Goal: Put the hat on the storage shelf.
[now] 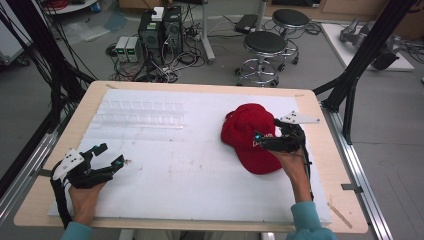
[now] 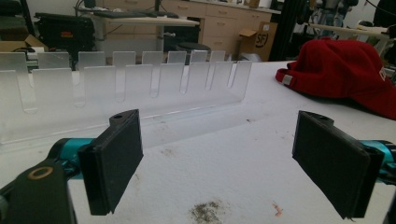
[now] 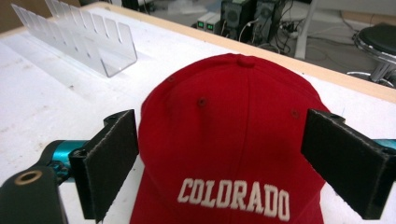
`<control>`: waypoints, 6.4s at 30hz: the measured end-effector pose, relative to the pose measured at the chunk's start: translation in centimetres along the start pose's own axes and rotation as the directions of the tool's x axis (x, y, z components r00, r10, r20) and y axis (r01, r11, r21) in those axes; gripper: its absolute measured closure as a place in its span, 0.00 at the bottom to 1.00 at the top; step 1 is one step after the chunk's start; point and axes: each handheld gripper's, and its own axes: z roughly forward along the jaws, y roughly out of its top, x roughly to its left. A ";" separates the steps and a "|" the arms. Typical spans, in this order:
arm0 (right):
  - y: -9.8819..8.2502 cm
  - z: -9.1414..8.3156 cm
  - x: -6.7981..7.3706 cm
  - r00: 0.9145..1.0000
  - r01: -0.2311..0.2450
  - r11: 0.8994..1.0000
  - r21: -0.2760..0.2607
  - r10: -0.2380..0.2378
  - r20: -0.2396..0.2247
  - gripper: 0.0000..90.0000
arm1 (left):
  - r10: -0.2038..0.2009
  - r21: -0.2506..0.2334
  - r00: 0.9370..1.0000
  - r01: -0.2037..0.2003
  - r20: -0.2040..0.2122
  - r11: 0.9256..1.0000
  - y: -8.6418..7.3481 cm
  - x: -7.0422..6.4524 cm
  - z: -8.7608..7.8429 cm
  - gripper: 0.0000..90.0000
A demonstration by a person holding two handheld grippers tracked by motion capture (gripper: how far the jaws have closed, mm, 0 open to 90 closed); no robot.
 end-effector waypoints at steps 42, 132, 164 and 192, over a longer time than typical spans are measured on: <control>0.5 6.5 -2.6 1.000 -0.026 0.954 0.298 0.020 0.022 0.07 | -0.007 0.001 1.000 0.007 -0.002 1.000 0.0 0.0 0.0 0.18; 6.0 6.2 8.7 0.939 0.011 0.994 -0.106 -0.046 -0.340 0.91 | -0.051 0.250 0.958 -0.022 0.282 0.968 5.5 -7.0 5.1 0.17; 6.6 5.8 11.5 0.893 -0.042 0.978 -0.206 -0.055 -0.447 0.90 | -0.181 0.292 0.875 0.048 0.449 0.955 5.6 -13.9 10.8 0.33; 6.4 6.3 12.6 0.864 -0.018 0.970 -0.241 -0.107 -0.492 0.85 | -0.176 0.280 0.856 0.039 0.485 0.959 6.3 -13.6 9.6 0.95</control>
